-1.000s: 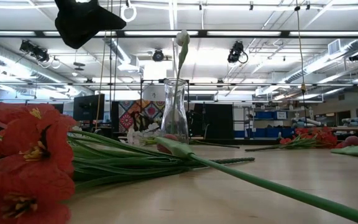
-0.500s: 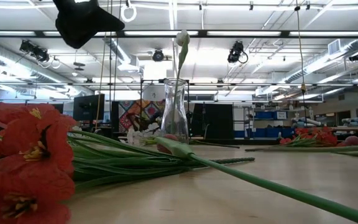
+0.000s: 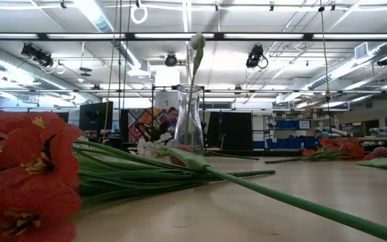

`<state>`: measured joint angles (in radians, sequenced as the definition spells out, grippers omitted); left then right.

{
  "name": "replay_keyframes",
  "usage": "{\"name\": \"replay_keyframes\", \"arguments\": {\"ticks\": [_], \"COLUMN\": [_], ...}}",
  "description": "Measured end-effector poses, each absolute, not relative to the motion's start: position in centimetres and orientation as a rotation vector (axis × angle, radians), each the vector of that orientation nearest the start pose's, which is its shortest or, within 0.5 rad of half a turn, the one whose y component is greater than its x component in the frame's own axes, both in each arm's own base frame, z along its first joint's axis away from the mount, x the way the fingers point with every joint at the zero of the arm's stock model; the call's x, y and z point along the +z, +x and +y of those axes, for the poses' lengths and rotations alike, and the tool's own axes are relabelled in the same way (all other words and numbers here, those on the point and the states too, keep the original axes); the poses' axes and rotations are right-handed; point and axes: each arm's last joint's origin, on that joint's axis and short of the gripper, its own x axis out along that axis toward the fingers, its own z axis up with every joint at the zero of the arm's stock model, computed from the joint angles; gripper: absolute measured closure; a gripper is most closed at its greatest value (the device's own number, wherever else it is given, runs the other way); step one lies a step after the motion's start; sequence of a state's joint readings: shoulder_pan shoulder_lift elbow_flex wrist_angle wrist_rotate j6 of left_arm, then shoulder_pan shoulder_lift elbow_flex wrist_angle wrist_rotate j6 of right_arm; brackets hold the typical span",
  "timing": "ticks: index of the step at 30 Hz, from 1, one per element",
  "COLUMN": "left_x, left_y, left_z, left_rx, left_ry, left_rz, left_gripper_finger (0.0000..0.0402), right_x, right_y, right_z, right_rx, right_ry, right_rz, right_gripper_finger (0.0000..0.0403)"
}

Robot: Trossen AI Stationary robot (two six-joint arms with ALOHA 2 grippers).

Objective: Sort flowers into vase by color
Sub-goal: Put the white flower into the transparent vase

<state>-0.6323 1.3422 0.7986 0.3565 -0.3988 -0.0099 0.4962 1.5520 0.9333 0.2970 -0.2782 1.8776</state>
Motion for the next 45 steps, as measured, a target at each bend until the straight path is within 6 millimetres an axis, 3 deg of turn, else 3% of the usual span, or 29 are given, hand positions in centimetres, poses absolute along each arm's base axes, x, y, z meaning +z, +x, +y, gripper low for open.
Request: {"name": "replay_keyframes", "arguments": {"ticks": [6,12,18,27,31,36,45], "left_x": [28.4,28.3,27.8,28.0,28.1,27.7,28.1], "left_y": [26.9,30.0,30.9,31.9,32.0,31.4,29.2], "left_z": [-17.0,-17.6,-17.4,-15.7,-15.6,-15.8,-14.7], "left_rx": [-0.209,-0.185,-0.172,-0.167,-0.167,-0.246,-0.335], "left_ry": [0.222,0.386,0.413,0.318,0.329,0.395,0.402], "left_rz": [0.113,0.174,0.202,0.198,0.192,0.251,0.407], "left_gripper_finger": [0.0095,0.0136,0.0175,0.0238,0.0284,0.038,0.0396], "right_x": [25.2,26.1,27.1,27.1,26.9,26.3,26.2], "right_y": [30.8,31.5,31.8,31.8,31.9,32.0,32.4], "right_z": [15.1,14.0,13.6,13.5,13.4,13.0,11.3], "right_rx": [0.15,0.169,0.276,0.274,0.267,0.202,0.124], "right_ry": [1.918,2.126,2.151,2.153,2.076,1.952,1.785], "right_rz": [0.777,0.717,0.639,0.638,0.615,0.575,0.457], "right_gripper_finger": [0.0372,0.0371,0.0371,0.037,0.0364,0.0316,0.0169]}}
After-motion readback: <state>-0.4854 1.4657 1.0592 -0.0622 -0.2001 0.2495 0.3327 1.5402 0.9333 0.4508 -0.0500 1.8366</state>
